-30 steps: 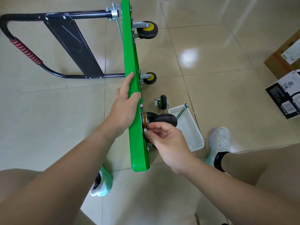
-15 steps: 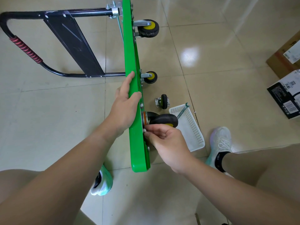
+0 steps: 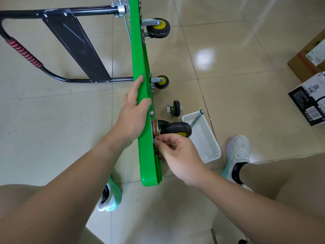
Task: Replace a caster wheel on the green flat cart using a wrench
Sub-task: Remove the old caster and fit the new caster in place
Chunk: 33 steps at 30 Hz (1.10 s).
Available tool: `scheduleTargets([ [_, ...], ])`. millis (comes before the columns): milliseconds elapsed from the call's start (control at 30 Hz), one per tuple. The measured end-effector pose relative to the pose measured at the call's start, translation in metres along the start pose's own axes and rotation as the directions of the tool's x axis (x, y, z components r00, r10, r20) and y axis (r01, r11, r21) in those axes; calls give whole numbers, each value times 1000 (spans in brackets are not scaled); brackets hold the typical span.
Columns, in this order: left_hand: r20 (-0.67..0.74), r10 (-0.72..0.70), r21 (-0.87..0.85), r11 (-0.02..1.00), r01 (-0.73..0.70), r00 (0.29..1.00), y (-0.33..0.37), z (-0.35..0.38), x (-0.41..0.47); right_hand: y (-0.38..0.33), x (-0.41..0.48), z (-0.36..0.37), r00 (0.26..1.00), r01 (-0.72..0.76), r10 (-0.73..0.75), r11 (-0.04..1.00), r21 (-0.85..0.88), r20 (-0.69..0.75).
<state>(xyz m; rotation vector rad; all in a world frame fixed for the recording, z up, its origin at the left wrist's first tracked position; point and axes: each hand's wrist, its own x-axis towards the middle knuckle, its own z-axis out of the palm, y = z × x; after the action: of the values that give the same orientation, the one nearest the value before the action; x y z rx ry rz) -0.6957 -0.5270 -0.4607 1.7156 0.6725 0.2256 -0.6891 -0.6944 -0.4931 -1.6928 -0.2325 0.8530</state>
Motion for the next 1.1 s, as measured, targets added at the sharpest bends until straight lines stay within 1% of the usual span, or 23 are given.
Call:
scheduleTargets([
  [233, -3, -19, 30, 999, 19, 1000, -3, -1, 2, -5, -4, 0, 993, 112, -118, 965, -237, -11],
  [367, -1, -19, 36, 999, 19, 1000, -5, 1, 3, -8, -3, 3, 989, 123, -145, 934, -335, -40],
  [400, -2, -23, 34, 999, 23, 1000, -5, 1, 3, -8, -3, 3, 988, 120, -144, 934, -337, -47],
  [533, -6, -23, 28, 999, 23, 1000, -5, 0, 3, -3, -3, 3, 997, 32, -50, 969, -244, -66],
  [600, -1, -19, 33, 999, 19, 1000, -5, 0, 3, 0, -4, 2, 998, -15, 8, 994, -111, -67],
  [667, 3, -10, 33, 999, 10, 1000, -6, 0, 4, 0, -6, 3, 998, -49, 50, 997, 52, -27],
  [700, 4, -8, 35, 999, 8, 1000, -7, 0, 4, 0, -7, 3, 998, -60, 61, 994, 91, -9],
  [933, 0, 4, 22, 1000, -4, 1000, -8, 0, 5, -1, -6, 6, 995, -104, 103, 975, 195, 14],
  [1100, 8, 3, 10, 1000, -3, 1000, -11, -2, 6, -2, -6, 9, 993, -114, 108, 971, 209, 36],
])
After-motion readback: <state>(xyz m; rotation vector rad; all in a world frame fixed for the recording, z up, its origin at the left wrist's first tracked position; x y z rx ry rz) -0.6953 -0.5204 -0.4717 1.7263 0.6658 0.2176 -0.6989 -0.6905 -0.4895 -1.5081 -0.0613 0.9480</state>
